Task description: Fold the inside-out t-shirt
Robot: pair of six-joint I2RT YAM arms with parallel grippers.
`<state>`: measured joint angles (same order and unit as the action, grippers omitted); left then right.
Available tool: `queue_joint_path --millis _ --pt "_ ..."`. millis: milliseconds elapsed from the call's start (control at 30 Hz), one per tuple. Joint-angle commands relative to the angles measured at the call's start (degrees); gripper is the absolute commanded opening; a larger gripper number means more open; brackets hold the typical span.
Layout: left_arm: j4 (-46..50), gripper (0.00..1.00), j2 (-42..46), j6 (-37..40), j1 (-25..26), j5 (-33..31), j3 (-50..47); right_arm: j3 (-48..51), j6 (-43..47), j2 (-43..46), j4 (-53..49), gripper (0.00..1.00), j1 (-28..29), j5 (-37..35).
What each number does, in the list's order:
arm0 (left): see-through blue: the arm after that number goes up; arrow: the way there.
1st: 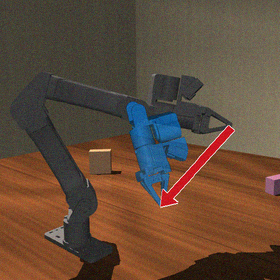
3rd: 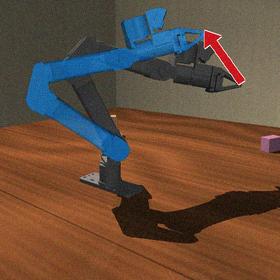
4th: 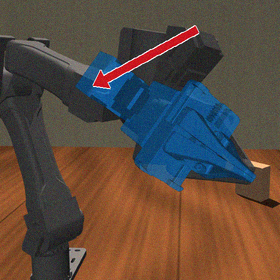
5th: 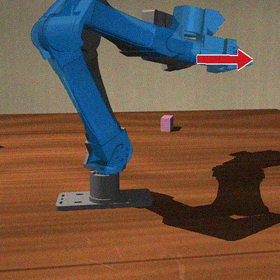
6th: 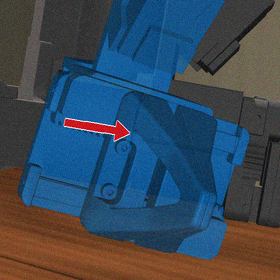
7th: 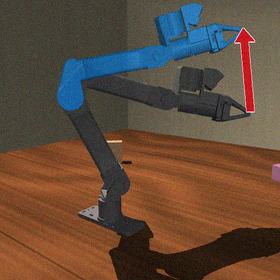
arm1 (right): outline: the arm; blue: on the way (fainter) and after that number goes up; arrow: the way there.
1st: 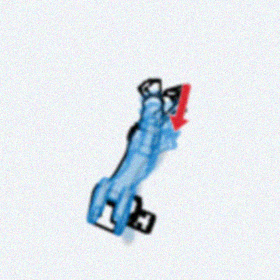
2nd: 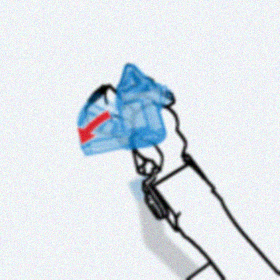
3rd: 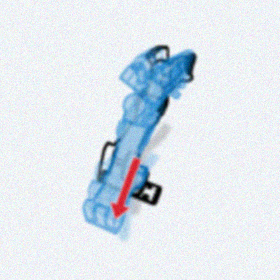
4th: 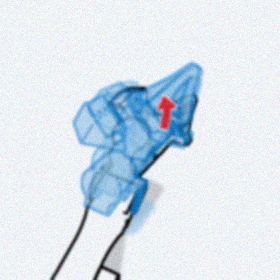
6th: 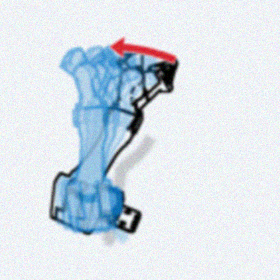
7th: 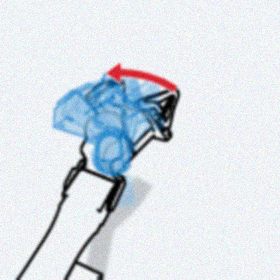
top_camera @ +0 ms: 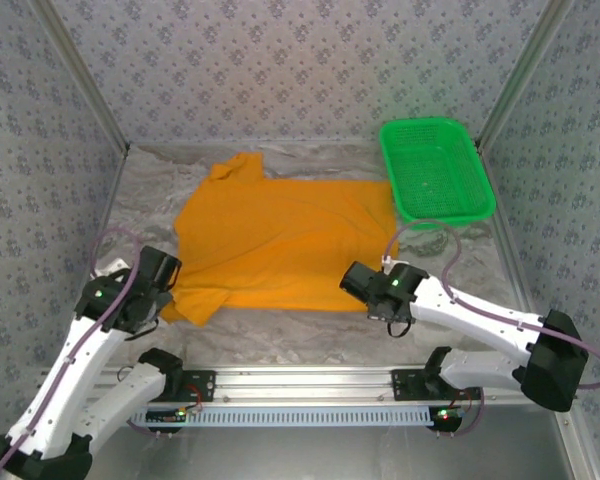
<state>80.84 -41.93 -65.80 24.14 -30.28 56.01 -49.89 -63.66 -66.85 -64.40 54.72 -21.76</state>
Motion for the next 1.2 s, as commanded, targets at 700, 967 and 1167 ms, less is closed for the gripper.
queue_joint_path --millis 700,967,1167 --pt "-17.4 0.00 -6.5 28.9 -1.1 -15.1 9.4 1.3 10.7 4.8 2.4 0.06 -11.3 17.5" --pt "-16.1 0.00 -5.7 25.9 -1.1 -10.0 5.6 5.2 4.2 8.4 2.0 0.08 -11.5 23.5" --pt "-23.5 0.00 -19.3 30.0 -1.2 -9.5 6.1 1.0 16.2 -4.2 8.9 0.10 -25.9 28.6"
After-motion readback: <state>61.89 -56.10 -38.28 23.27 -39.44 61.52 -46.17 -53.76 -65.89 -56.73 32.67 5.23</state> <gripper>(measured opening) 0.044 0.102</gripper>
